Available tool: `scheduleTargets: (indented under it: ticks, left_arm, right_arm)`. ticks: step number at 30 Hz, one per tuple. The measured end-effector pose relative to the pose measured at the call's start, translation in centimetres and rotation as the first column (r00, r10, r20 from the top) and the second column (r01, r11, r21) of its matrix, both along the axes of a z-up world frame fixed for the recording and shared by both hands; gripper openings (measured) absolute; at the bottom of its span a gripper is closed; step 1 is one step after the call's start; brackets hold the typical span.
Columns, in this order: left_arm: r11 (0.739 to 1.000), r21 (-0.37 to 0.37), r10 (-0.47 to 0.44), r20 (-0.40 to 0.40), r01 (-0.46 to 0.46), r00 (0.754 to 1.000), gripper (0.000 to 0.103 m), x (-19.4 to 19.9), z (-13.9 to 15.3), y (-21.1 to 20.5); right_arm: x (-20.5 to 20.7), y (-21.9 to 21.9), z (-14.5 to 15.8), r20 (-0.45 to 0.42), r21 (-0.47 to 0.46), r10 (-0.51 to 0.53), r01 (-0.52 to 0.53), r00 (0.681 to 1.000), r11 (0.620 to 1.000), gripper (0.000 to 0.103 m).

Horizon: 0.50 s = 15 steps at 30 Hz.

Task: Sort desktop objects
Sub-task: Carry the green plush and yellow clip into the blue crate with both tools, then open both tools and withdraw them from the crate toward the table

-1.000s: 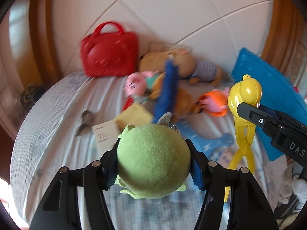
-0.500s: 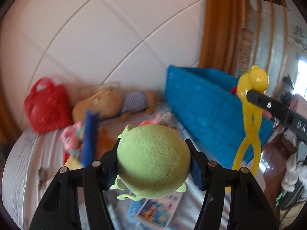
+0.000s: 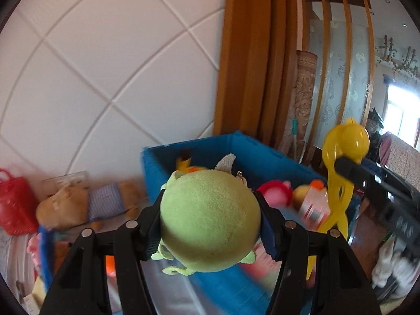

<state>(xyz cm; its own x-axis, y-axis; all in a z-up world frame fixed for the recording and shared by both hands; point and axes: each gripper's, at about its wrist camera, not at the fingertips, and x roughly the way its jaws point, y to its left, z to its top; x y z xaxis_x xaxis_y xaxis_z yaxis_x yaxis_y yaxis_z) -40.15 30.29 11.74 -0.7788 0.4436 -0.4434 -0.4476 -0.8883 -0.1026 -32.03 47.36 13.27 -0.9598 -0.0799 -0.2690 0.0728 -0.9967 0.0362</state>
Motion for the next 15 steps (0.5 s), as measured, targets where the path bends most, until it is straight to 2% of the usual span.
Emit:
scheduleTargets:
  ticks: [2,6,8,9,10,13,15]
  left_arm:
    - [1.0,-0.021,-0.018,0.02,0.019,1.0,0.061,-1.1,0.3,3.1]
    - [0.988,-0.153,-0.023,0.065,0.033,0.998,0.064,-3.0,-1.3,8.7]
    - [0.981,-0.194,-0.012,0.09,0.029,0.996,0.068,-3.7,-2.6,10.2]
    - [0.978,-0.209,-0.005,0.099,0.026,0.995,0.076,-4.0,-3.2,10.7]
    - [0.974,-0.224,0.001,0.109,0.023,0.994,0.083,-4.3,-3.8,11.2]
    - [0.964,-0.266,0.013,0.119,0.019,0.993,0.084,-4.6,-4.8,12.1]
    - [0.958,-0.287,0.028,0.117,0.007,0.993,0.084,-4.5,-5.6,12.2]
  right_arm:
    - [-0.8,2.1,-0.1,0.008,0.018,-0.015,0.015,1.0,1.0,0.041]
    - [-3.5,6.0,-2.3,0.106,0.034,-0.018,0.015,0.994,0.999,0.042]
    - [-4.7,7.4,-3.8,0.149,0.025,-0.013,0.009,0.989,1.0,0.043]
    - [-5.2,8.0,-4.5,0.165,0.018,-0.009,0.007,0.986,1.0,0.044]
    - [-5.5,8.5,-5.0,0.177,0.009,-0.009,0.007,0.984,1.0,0.049]
    - [-6.6,9.7,-6.7,0.208,-0.013,-0.005,0.008,0.978,1.0,0.055]
    - [-7.0,10.4,-7.5,0.22,-0.024,0.0,0.006,0.975,1.0,0.07]
